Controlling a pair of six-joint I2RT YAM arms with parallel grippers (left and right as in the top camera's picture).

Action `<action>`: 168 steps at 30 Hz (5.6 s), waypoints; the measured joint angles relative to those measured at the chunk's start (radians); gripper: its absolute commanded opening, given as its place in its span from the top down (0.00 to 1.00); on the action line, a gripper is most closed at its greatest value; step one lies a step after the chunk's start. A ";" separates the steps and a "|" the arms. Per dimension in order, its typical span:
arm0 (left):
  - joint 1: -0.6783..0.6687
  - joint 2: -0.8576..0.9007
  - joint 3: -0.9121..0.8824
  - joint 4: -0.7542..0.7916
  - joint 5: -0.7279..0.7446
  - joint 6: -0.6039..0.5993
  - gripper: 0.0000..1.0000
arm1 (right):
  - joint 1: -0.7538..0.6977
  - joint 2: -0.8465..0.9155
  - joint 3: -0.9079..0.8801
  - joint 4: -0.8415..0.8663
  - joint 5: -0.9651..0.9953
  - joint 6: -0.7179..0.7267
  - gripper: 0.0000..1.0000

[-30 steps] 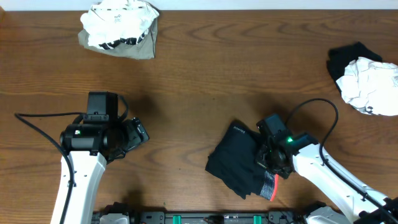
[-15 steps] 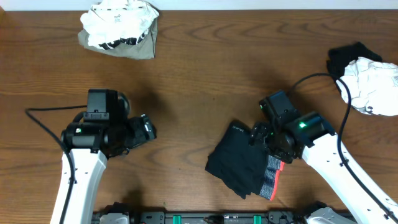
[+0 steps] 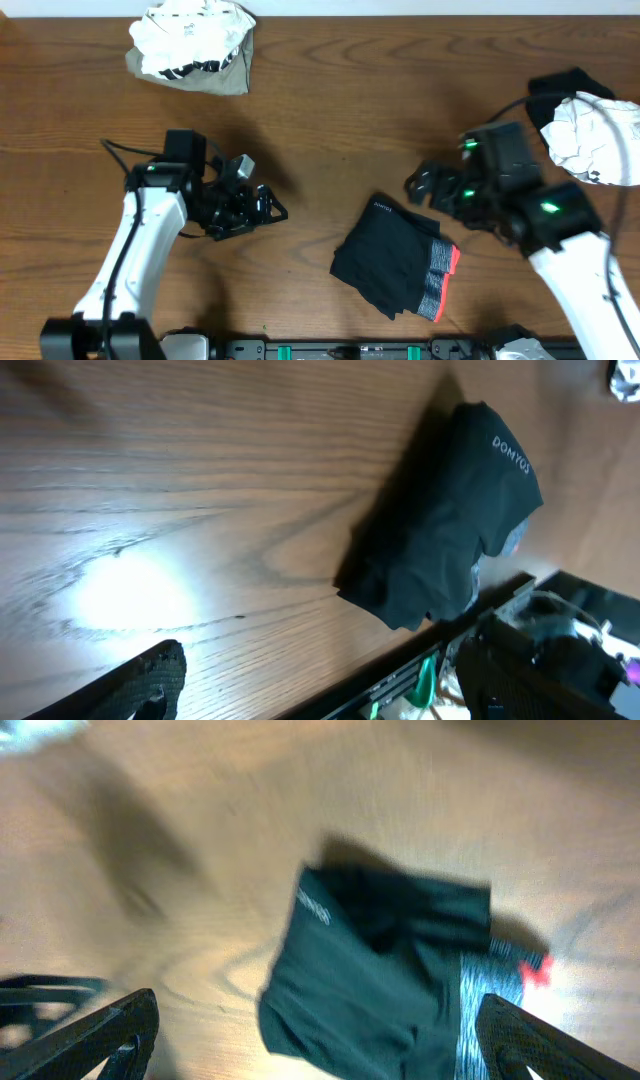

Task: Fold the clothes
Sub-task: 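Lift the right gripper away and move the left gripper toward the bundle, then grasp the left edge of the black pants bundle with the left gripper, then lift the bundle with the left gripper and carry it up-left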

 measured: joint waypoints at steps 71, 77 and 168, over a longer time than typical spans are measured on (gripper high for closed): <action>-0.576 0.386 0.000 0.525 0.078 -0.018 0.94 | -0.125 -0.132 0.056 -0.083 -0.025 -0.156 0.01; -0.576 0.386 0.000 0.566 0.080 -0.019 0.94 | -0.125 -0.132 0.056 -0.089 -0.025 -0.156 0.01; -0.011 0.576 0.085 0.970 0.100 -0.345 0.94 | -0.125 0.044 0.056 -0.145 -0.003 -0.218 0.01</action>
